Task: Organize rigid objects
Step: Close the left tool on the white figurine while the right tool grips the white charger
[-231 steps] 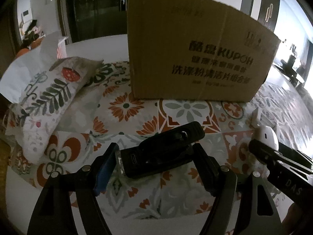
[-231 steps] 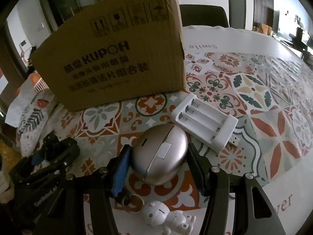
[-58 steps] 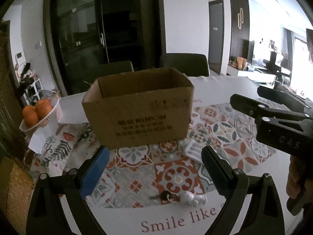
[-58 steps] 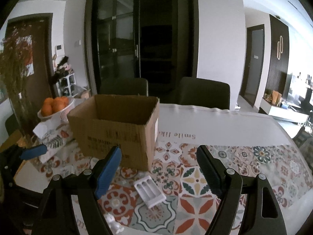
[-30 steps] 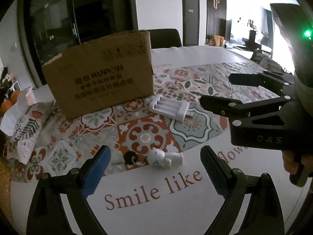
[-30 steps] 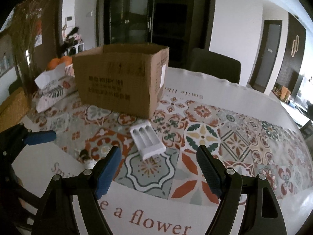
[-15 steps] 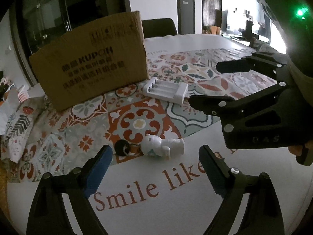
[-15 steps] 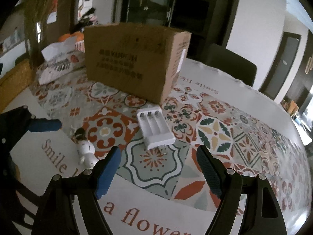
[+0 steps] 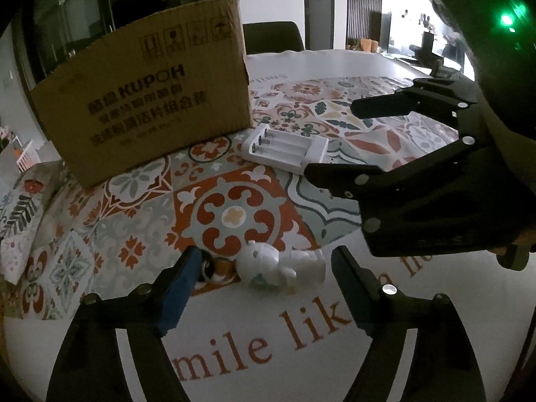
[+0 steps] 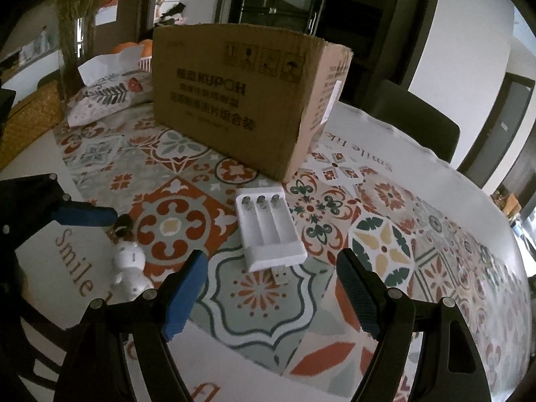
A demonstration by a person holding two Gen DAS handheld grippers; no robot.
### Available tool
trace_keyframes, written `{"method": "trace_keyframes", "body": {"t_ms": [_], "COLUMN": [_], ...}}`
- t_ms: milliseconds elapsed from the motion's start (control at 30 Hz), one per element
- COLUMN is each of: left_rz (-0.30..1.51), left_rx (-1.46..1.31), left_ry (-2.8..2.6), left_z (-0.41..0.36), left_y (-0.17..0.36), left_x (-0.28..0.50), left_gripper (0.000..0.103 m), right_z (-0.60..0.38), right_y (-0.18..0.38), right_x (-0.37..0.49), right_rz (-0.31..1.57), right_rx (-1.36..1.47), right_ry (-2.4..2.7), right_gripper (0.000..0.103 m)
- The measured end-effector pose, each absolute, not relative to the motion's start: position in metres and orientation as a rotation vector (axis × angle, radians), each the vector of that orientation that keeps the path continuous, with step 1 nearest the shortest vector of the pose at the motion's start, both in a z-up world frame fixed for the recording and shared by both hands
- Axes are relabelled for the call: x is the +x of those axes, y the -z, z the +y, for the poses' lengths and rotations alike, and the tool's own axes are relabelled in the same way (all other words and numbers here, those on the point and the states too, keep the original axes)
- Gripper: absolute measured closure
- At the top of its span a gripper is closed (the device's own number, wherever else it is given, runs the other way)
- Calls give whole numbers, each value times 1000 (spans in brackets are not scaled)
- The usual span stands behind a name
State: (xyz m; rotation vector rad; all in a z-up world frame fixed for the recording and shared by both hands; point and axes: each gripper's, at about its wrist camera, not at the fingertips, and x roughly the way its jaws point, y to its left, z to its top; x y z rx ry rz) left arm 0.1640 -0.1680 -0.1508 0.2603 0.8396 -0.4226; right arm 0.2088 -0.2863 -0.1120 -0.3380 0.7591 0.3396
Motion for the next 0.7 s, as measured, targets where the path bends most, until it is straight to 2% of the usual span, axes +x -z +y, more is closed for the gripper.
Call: {"method": "trace_keyframes", "body": {"t_ms": [67,433,567,700], "left_rz": [838,851,851,849], "left_rx": [264,278,269,265], "left_ry": [420,410,403,402], "left_z": [-169,-170,-167,-164], "left_y": [153,156,156,156], "left_x": [166,175,179,179], "left_gripper": [28,35,47,50], "right_z": [-287,-280,-278,-274], "right_y": [114,127,132,136], "right_x": [214,240,250,257], "right_rz": [757,765,799,822], "right_rx": [-340,-363,-350,-356], "right_ry": [-348,-409,-426,-432], "right_gripper": [23,23,23,23]}}
